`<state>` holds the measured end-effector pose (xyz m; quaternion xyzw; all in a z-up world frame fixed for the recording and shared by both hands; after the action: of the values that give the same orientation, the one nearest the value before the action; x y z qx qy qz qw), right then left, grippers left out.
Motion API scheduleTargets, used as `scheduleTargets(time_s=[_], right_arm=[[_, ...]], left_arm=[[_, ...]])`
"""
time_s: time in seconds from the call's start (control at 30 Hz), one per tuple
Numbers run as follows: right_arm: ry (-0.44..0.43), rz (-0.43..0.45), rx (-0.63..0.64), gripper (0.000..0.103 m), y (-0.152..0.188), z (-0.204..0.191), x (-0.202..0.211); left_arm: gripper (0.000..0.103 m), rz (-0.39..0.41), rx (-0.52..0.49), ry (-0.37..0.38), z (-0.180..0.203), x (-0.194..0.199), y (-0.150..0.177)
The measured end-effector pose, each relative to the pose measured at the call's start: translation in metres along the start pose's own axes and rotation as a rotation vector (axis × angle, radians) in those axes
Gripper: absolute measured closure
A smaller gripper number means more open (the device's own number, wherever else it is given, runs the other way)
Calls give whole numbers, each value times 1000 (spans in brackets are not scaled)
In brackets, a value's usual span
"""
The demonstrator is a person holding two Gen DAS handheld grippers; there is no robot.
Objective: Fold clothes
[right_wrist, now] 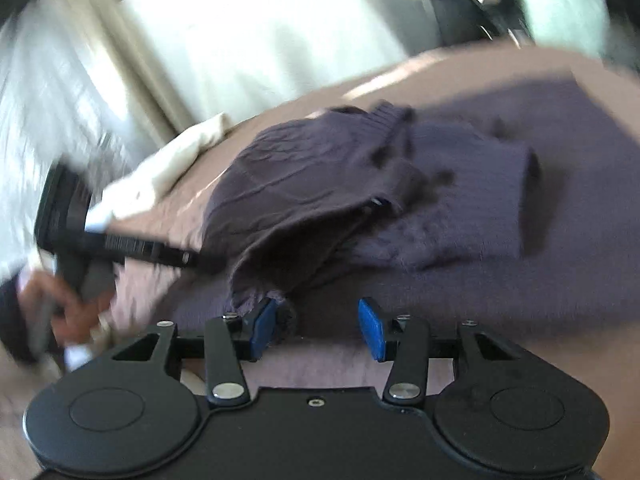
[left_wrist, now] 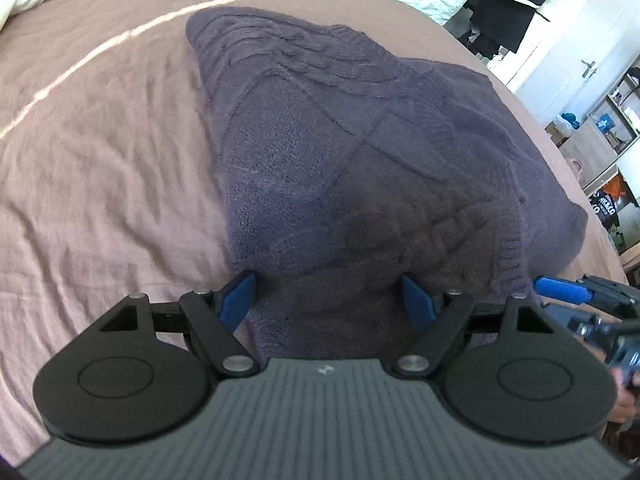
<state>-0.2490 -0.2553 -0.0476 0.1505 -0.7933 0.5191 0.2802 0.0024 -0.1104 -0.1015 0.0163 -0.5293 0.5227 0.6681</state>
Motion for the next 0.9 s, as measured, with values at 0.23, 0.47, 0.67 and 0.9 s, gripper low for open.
scheduleTargets(time_s=[0.23,0.47,0.67,0.9], right_arm=[[-4,30,186,51,12,-8,25],[27,47,276,51,10,-31,4],[353,135,406,93,0,-24,-15],[240,158,348,92,-6,-16,10]], left_arm=[[27,96,-68,94,27,9,-10],[27,40,-231,139,64,2,3],[27,-31,-277,68,67,-20,15],[27,21,-162,161,53,-5,7]])
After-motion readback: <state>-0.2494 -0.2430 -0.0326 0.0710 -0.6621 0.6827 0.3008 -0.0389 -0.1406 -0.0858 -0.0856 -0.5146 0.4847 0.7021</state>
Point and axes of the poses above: each gripper's, at about its wrist camera, not at the fingertips, and x roughly against the way its jaws point, z to its right, y to its underside, the point moved 6 cm from there along -x, roughly the way its jaws point, and after that the axes turned 6 degrees about y, right-handed, at the moved point
